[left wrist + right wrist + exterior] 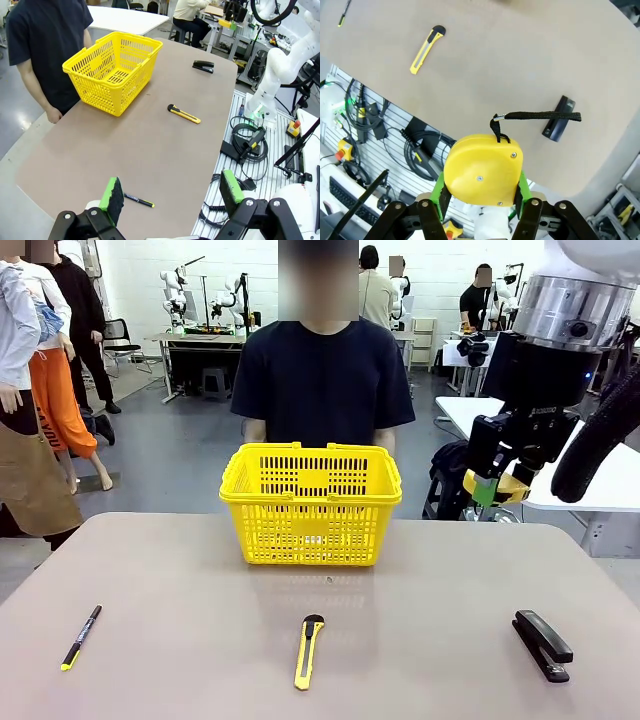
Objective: Place the items the person wants into the basket.
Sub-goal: Pick up the item the person points to and place it in the Market Basket.
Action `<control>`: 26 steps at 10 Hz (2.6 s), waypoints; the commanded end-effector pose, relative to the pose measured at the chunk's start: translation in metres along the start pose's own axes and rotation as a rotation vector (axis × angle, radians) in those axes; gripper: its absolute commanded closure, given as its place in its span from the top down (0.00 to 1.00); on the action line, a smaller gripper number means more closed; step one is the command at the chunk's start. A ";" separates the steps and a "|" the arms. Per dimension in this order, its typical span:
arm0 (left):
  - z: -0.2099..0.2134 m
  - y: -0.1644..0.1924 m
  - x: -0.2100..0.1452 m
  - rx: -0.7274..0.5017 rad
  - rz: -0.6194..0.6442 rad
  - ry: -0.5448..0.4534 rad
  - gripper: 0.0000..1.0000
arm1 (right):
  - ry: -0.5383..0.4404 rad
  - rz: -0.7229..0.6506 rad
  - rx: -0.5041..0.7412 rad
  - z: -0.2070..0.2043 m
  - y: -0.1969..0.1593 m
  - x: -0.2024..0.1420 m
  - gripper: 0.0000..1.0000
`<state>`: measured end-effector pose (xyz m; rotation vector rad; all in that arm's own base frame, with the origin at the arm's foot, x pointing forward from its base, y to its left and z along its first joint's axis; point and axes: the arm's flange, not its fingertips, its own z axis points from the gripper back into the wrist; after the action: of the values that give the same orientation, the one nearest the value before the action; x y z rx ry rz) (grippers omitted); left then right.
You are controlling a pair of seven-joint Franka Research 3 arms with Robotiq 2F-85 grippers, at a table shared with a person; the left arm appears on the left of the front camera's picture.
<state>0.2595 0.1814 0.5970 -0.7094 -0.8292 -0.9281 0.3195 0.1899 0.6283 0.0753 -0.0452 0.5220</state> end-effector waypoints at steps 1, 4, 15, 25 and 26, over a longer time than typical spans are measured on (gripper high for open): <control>0.002 0.000 0.000 -0.005 -0.026 -0.015 1.00 | 0.001 0.011 0.010 -0.002 -0.003 -0.004 0.00; 0.002 0.000 0.000 -0.005 -0.026 -0.015 1.00 | -0.006 -0.003 0.034 0.031 0.024 0.105 0.62; 0.002 0.000 0.000 -0.005 -0.026 -0.015 1.00 | -0.029 0.099 -0.049 -0.096 0.058 0.352 0.62; 0.002 0.000 0.000 -0.005 -0.026 -0.015 1.00 | 0.117 0.127 -0.098 -0.216 0.052 0.367 0.62; 0.002 0.000 0.000 -0.005 -0.026 -0.015 1.00 | 0.129 0.124 -0.106 -0.221 0.050 0.368 0.62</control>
<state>0.2597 0.1811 0.5973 -0.7089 -0.8286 -0.9288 0.6123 0.4320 0.4341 -0.0234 0.0510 0.6328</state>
